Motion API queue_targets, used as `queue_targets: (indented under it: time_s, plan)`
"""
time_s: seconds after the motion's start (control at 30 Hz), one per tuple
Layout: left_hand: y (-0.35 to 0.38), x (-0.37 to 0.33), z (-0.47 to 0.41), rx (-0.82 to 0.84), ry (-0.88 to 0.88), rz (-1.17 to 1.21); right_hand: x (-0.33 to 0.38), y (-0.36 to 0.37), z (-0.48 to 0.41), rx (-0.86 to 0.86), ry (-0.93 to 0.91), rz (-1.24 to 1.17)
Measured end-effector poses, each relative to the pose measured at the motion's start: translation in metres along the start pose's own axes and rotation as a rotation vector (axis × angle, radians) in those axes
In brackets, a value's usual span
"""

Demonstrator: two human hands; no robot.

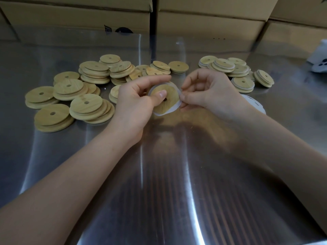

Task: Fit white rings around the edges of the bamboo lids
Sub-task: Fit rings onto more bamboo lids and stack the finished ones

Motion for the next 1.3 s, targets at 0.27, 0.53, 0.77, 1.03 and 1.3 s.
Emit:
queue_targets:
  time_s: [0.27,0.53,0.77,1.03,1.3]
  plan:
    - [-0.001,-0.001,-0.004,0.088,0.038,-0.093,0.002,-0.001,0.001,-0.073,-0.092,0.012]
    - [0.002,-0.004,-0.002,0.076,0.104,-0.284,0.003,0.009,0.001,-0.073,-0.118,0.093]
    - [-0.002,0.000,-0.003,-0.022,0.097,-0.196,-0.002,0.013,0.001,-0.069,-0.055,0.047]
    - [0.000,-0.002,-0.001,-0.039,0.067,-0.110,-0.001,0.006,0.000,-0.076,-0.030,-0.013]
    - [0.000,0.000,-0.002,-0.018,0.007,-0.028,-0.002,0.003,0.000,0.046,-0.007,-0.076]
Point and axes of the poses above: each hand's wrist, its own z-axis away from the middle knuckle, its own y-axis out of the palm, x = y × z, the point moved 5 cm from there along -z, towards the middle knuckle, and after that the axes turned 10 degrees about x, right-handed, at the moved point
